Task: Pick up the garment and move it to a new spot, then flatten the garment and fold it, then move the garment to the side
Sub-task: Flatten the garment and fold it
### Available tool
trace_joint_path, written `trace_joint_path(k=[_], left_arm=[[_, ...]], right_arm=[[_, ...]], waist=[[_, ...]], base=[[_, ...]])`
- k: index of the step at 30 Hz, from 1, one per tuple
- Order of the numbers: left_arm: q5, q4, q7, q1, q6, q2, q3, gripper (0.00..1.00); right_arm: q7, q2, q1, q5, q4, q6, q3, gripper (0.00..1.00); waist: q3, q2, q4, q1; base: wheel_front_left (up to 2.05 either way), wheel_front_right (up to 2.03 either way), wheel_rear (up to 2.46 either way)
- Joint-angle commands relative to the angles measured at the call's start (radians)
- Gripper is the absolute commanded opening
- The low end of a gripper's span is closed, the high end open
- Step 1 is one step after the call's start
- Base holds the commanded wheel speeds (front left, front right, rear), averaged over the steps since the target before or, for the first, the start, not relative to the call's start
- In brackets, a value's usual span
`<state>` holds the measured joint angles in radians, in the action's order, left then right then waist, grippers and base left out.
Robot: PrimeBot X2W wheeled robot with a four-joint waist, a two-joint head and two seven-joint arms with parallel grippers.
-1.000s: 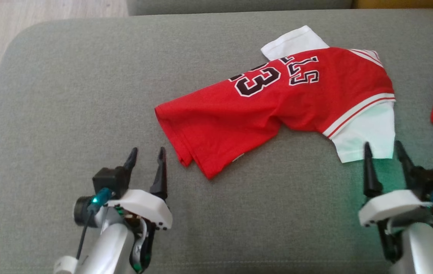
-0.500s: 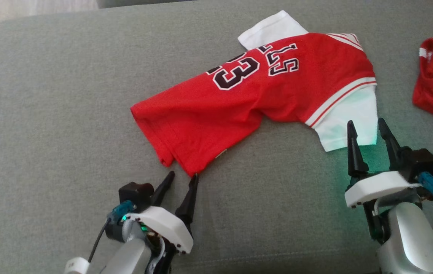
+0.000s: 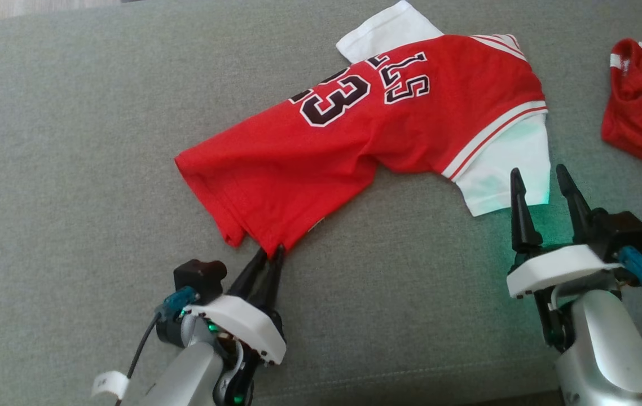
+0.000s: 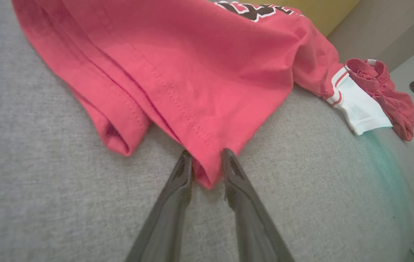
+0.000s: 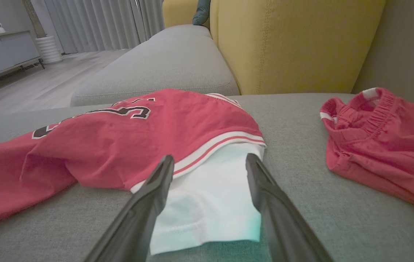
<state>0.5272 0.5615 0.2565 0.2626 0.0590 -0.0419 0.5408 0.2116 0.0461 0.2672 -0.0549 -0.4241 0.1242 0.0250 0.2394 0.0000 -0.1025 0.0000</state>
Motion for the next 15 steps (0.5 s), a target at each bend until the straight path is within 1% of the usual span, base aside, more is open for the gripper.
trace_joint_path(k=[1,6,11,15], left_arm=[[0.014,-0.013,0.005,0.029,0.006,-0.008,-0.025,0.00],[0.008,-0.017,0.005,0.030,0.001,-0.008,-0.048,0.00],[-0.014,-0.122,0.005,0.005,-0.039,-0.008,-0.163,0.00],[-0.075,-0.155,0.005,-0.025,-0.058,-0.008,-0.257,0.00]], right_arm=[[0.014,0.004,0.029,-0.008,0.024,0.007,-0.025,1.00],[0.018,0.004,0.024,-0.004,0.012,0.007,-0.006,1.00],[0.025,0.004,0.002,0.003,-0.021,0.007,0.026,1.00],[0.030,0.004,-0.007,0.002,-0.048,0.007,0.021,1.00]], waist=[[0.000,0.0000,0.000,0.0000],[-0.010,0.0000,0.016,0.0000],[-0.045,0.0000,0.075,0.0000],[-0.069,0.0000,0.109,0.0000]], base=[[0.00,0.00,0.00],[0.00,0.00,0.00],[0.00,0.00,0.00],[0.00,0.00,0.00]])
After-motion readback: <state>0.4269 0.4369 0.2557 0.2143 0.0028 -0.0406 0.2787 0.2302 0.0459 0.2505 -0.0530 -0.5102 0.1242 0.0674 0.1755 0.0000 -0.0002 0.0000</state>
